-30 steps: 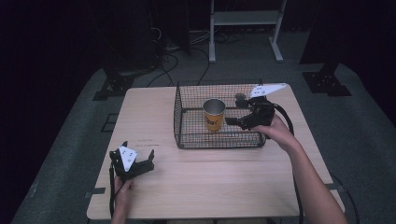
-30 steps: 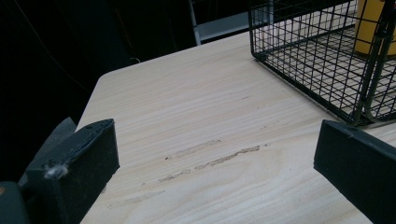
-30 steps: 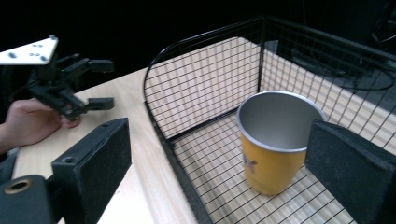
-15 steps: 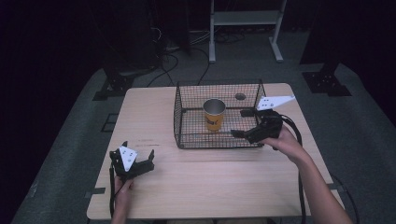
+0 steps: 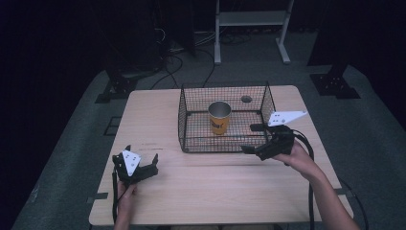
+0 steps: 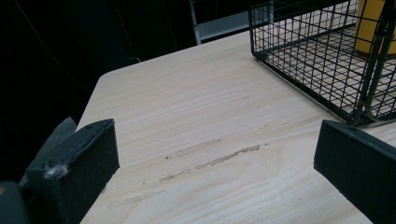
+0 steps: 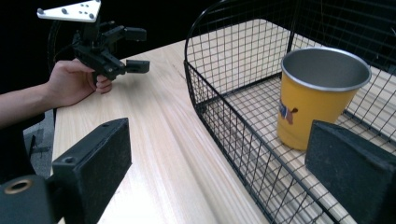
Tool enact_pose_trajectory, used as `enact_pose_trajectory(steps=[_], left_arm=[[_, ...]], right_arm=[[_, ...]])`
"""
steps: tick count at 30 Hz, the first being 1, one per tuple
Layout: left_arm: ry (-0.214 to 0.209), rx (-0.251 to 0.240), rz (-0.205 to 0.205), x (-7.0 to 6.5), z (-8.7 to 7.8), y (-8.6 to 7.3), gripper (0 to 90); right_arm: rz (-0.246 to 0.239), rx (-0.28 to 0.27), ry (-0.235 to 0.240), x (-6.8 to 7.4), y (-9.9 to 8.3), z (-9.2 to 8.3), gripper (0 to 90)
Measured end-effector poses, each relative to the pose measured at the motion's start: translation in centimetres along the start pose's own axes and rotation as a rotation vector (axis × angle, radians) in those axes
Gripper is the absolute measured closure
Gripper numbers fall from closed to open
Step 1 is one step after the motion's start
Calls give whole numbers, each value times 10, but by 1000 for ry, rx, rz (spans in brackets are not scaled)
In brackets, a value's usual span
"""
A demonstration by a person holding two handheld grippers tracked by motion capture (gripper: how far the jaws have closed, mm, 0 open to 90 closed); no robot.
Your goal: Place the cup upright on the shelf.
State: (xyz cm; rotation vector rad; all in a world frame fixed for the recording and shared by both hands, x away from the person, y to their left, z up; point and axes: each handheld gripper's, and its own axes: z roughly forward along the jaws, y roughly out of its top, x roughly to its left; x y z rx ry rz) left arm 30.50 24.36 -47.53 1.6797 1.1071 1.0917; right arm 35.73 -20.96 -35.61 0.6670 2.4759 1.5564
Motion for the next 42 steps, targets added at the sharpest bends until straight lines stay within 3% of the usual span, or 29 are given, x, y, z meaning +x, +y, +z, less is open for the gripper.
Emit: enact_pose_trajectory(steps=[12, 42], left_arm=[[0, 2, 2, 0, 0, 0, 0], [1, 3, 4, 0, 0, 0, 0]], right_arm=[[33, 23, -13, 3, -28, -3, 65], [97, 27, -57, 9, -76, -23, 65]])
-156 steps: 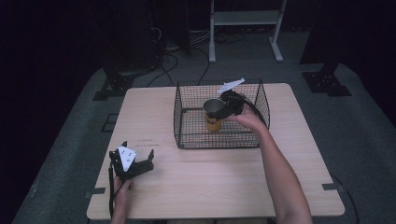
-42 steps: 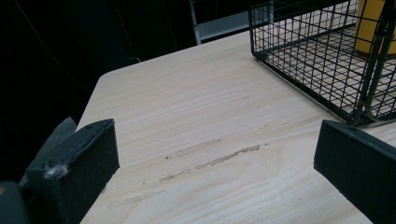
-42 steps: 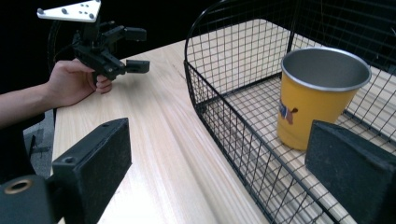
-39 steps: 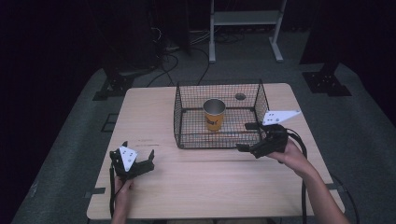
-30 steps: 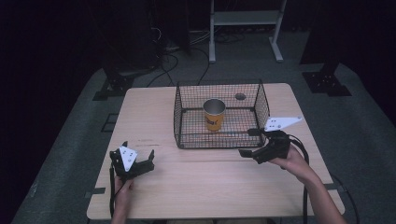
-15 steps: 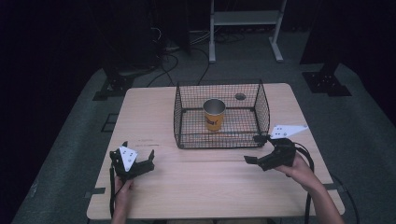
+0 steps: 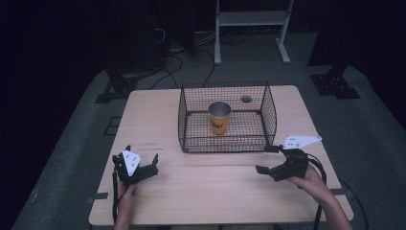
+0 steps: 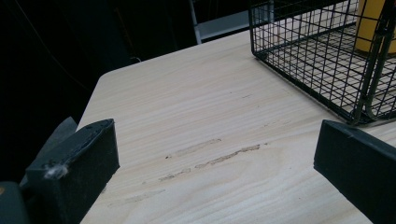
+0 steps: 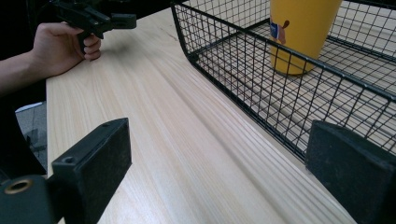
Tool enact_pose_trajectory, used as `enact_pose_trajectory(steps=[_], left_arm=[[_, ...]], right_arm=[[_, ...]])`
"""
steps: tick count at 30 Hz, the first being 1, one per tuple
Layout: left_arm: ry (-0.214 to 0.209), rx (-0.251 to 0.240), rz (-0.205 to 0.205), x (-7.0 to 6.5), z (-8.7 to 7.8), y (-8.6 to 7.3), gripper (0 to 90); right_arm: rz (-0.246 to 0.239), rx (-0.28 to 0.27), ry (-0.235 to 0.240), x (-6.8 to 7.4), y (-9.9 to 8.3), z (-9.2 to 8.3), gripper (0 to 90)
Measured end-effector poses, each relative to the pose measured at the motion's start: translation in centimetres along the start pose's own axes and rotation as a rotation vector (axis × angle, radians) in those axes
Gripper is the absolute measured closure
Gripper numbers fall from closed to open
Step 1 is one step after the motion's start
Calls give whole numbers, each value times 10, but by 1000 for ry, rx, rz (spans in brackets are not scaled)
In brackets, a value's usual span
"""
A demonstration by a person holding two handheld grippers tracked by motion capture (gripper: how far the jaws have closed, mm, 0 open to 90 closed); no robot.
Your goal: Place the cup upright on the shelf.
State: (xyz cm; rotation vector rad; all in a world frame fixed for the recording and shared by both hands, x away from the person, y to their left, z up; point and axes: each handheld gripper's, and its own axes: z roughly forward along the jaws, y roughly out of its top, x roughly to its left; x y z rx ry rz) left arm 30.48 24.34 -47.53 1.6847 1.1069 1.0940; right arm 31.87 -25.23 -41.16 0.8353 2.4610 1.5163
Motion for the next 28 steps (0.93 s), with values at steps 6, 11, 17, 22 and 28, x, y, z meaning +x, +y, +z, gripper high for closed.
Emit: enact_pose_trajectory(steps=[6, 11, 17, 22, 28], left_arm=[[0, 0, 0, 0, 0, 0, 0], [0, -1, 0, 0, 0, 0, 0], [1, 0, 0, 0, 0, 0, 0], [4, 1, -3, 0, 0, 0, 0], [6, 0, -1, 0, 1, 0, 0]], right_arm=[[5, -21, -6, 3, -6, -4, 65], [1, -35, -32, 7, -14, -7, 65], [10, -59, -38, 13, -27, -10, 65], [25, -80, -49, 18, -40, -13, 65], [50, -81, -66, 20, -58, -13, 65]])
